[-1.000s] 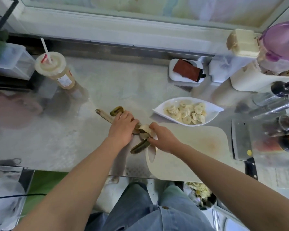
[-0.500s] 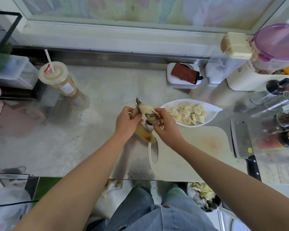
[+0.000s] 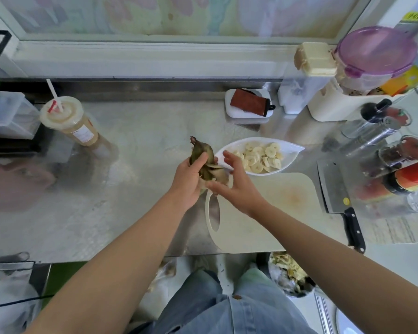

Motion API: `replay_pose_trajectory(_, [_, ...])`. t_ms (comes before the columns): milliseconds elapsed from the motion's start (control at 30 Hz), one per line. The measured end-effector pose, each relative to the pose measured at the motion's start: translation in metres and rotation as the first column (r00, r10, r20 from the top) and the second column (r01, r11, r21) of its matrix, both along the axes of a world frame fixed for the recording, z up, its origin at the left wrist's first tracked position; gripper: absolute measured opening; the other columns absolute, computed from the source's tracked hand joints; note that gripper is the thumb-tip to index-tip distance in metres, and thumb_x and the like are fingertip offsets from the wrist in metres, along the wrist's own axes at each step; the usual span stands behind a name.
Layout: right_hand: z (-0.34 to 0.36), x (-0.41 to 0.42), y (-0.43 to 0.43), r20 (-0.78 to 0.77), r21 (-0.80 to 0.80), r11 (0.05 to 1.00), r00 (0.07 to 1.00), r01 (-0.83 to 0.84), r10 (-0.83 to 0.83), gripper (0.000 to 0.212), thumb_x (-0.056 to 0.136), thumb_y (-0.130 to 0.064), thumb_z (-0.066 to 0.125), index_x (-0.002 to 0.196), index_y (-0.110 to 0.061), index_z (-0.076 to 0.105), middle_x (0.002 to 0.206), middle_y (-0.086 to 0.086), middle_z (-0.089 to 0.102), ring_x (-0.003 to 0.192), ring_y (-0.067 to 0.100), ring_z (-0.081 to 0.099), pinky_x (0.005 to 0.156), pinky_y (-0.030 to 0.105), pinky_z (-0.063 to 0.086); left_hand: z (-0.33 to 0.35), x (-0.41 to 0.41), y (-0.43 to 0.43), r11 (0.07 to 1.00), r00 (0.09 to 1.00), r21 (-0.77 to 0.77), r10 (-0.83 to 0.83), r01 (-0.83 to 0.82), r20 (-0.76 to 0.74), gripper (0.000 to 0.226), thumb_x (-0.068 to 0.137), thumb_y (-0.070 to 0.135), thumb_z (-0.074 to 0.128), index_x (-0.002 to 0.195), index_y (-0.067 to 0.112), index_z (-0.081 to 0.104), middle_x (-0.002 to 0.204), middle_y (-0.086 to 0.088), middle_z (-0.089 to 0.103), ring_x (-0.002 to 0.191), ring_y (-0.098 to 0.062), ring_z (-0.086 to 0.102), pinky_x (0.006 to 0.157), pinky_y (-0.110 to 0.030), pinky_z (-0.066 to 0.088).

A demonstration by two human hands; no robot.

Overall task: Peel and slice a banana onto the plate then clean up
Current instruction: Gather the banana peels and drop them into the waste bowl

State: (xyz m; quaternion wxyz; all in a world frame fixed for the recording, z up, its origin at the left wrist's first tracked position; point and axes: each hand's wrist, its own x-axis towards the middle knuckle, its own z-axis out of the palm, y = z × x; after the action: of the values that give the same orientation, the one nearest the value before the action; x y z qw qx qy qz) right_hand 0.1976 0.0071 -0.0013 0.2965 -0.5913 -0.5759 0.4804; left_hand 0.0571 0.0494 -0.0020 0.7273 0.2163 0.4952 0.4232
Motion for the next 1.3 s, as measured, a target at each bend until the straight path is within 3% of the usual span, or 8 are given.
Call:
replay_pose_trajectory(133, [0.006, 0.008, -0.004, -0.179, -0.171, 0.985, 0.982, 0.022, -0.053, 0.108, 0.074, -0.021, 0.082, 0.149, -0.03, 0.005, 0.122, -0.019, 0.051, 0.112, 0.003, 0.057, 0.092, 0.029, 0.052, 0.012, 0.023, -0.003, 0.989, 0.987, -0.027, -0.147, 0.149, 0.061, 0.043, 0.096, 0.038, 0.049, 0.119, 0.003, 0.058, 0.107, -0.016, 0.068, 0.101, -0.032, 0.065, 0.089, -0.045, 0.052])
replay_pose_trajectory(300, [0.008, 0.033, -0.017, -0.158, -0.208, 0.967, 0.971, 0.143, -0.178, 0.035, 0.081, -0.008, 0.071, 0.114, -0.01, 0.059, 0.091, 0.001, 0.067, 0.078, 0.009, 0.066, 0.072, 0.027, 0.054, 0.009, 0.045, -0.01, 0.964, 0.964, -0.019, -0.264, 0.265, 0.015, 0.039, 0.1, 0.041, 0.037, 0.115, 0.014, 0.062, 0.113, -0.004, 0.067, 0.106, -0.017, 0.061, 0.088, -0.028, 0.046])
replay_pose_trajectory(467, [0.009, 0.073, -0.037, 0.045, -0.178, 0.961, 0.978, 0.211, -0.206, 0.017, 0.082, -0.01, 0.064, 0.098, -0.016, 0.065, 0.078, 0.0, 0.065, 0.072, 0.014, 0.06, 0.068, 0.027, 0.053, 0.006, 0.068, -0.02, 0.963, 0.837, 0.107, -0.156, 0.246, -0.524, 0.045, 0.078, 0.035, 0.051, 0.119, 0.017, 0.057, 0.127, -0.008, 0.05, 0.122, -0.023, 0.044, 0.103, -0.038, 0.037])
replay_pose_trajectory(567, [0.013, 0.097, -0.055, 0.199, -0.136, 0.975, 0.969, 0.177, -0.148, 0.017, 0.08, -0.01, 0.063, 0.093, -0.021, 0.063, 0.075, -0.001, 0.064, 0.066, 0.014, 0.058, 0.054, 0.017, 0.044, -0.003, 0.078, -0.034, 0.695, 0.589, 0.471, 0.084, 0.543, -0.804, 0.057, 0.081, 0.013, 0.044, 0.138, 0.011, 0.041, 0.145, -0.009, 0.035, 0.133, -0.022, 0.029, 0.11, -0.033, 0.022])
replay_pose_trajectory(700, [0.019, 0.127, -0.086, 0.223, -0.124, 0.984, 0.97, 0.128, -0.099, 0.012, 0.079, -0.008, 0.062, 0.09, -0.011, 0.059, 0.072, 0.005, 0.061, 0.062, 0.021, 0.056, 0.056, 0.027, 0.049, -0.006, 0.108, -0.061, 0.339, 0.385, 0.357, -0.017, 0.871, -0.923, 0.06, 0.071, 0.012, 0.039, 0.128, 0.019, 0.056, 0.134, 0.0, 0.052, 0.127, -0.022, 0.042, 0.108, -0.039, 0.027])
replay_pose_trajectory(900, [0.019, 0.174, -0.131, -0.056, -0.216, 0.889, 0.904, 0.403, -0.423, 0.028, 0.084, -0.002, 0.051, 0.111, -0.009, 0.046, 0.064, 0.011, 0.054, 0.051, 0.022, 0.053, 0.051, 0.033, 0.045, 0.004, 0.167, -0.108, 0.453, 0.483, 0.224, -0.607, 0.863, -0.631, 0.029, 0.089, 0.031, 0.042, 0.109, 0.019, 0.059, 0.095, -0.001, 0.053, 0.091, -0.009, 0.047, 0.085, -0.038, 0.04])
replay_pose_trajectory(1133, [0.01, 0.212, -0.172, -0.437, -0.411, 0.747, 0.606, 0.523, -0.665, 0.024, 0.084, -0.028, 0.056, 0.089, -0.004, 0.059, 0.047, 0.004, 0.045, 0.053, 0.02, 0.042, 0.061, 0.033, 0.034, 0.002, 0.224, -0.17, 0.54, 0.528, 0.154, -0.656, 0.828, -0.54, 0.041, 0.1, 0.047, 0.03, 0.096, 0.013, 0.052, 0.07, 0.001, 0.05, 0.054, -0.009, 0.04, 0.057, -0.019, 0.036])
replay_pose_trajectory(1300, [-0.008, 0.235, -0.203, -0.416, -0.519, 0.71, 0.586, 0.476, -0.696, 0.077, 0.068, -0.05, 0.078, 0.126, -0.009, 0.05, 0.108, 0.018, 0.066, 0.093, 0.033, 0.066, 0.07, 0.039, 0.055, 0.002, 0.268, -0.2, 0.64, 0.635, 0.138, -0.666, 0.756, -0.39, 0.05, 0.103, 0.037, 0.022, 0.088, 0.005, 0.056, 0.067, 0.003, 0.053, 0.046, 0.006, 0.049, 0.045, -0.008, 0.037])
